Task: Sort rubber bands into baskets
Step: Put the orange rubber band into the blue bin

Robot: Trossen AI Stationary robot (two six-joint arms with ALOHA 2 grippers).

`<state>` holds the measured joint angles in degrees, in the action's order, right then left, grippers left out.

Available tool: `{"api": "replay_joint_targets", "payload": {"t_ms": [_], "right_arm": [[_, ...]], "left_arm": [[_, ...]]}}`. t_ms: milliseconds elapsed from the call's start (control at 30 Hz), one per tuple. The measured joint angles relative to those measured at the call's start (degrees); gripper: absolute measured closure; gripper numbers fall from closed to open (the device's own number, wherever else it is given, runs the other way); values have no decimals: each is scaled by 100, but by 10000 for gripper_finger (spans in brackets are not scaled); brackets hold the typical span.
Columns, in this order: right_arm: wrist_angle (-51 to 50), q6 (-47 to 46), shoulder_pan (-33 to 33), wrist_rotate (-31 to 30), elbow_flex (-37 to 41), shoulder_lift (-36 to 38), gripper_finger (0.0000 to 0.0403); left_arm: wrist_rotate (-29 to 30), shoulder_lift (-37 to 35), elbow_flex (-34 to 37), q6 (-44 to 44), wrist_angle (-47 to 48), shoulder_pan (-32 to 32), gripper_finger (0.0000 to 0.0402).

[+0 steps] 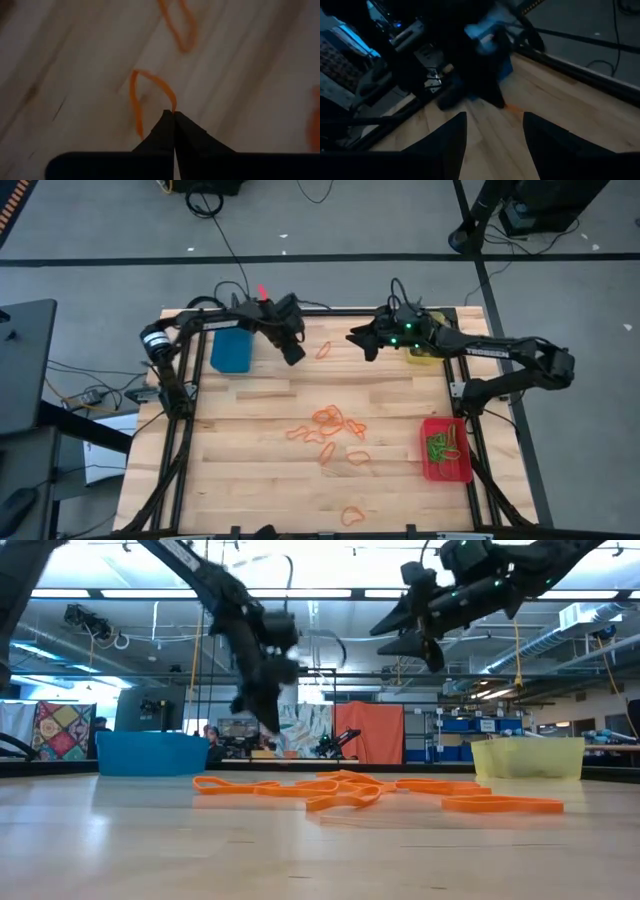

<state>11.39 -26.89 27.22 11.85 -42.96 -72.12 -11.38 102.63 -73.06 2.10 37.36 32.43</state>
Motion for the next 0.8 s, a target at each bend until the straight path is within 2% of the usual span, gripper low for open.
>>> {"api": "replay_joint_targets", "payload": {"t_ms": [167,300,367,467,533,633,800], "right_arm": [[122,-212,0,45,0,-643,197],[874,-436,-5,292,-19,-1310,197],[947,-425,-27,265,-142,-1654,197],[942,-324,-29,176,-536,-2214,197],[906,-185,-16,170,-908,-2627,197],[270,122,-10,147,-1606,-3217,197],[-2113,1020,42,103,-2942,-3907,201]], "left_arm": [[217,-719,-34,-61,578,259,399],[384,-1232,-32,-127,1169,522,400],[689,-1419,-32,-203,1456,610,400],[1493,-1580,-30,-331,1906,709,400],[1672,-1622,-4,-379,2101,786,400],[1538,-1644,159,-403,2200,908,400],[1526,-1655,480,-313,2412,1077,400]]}}
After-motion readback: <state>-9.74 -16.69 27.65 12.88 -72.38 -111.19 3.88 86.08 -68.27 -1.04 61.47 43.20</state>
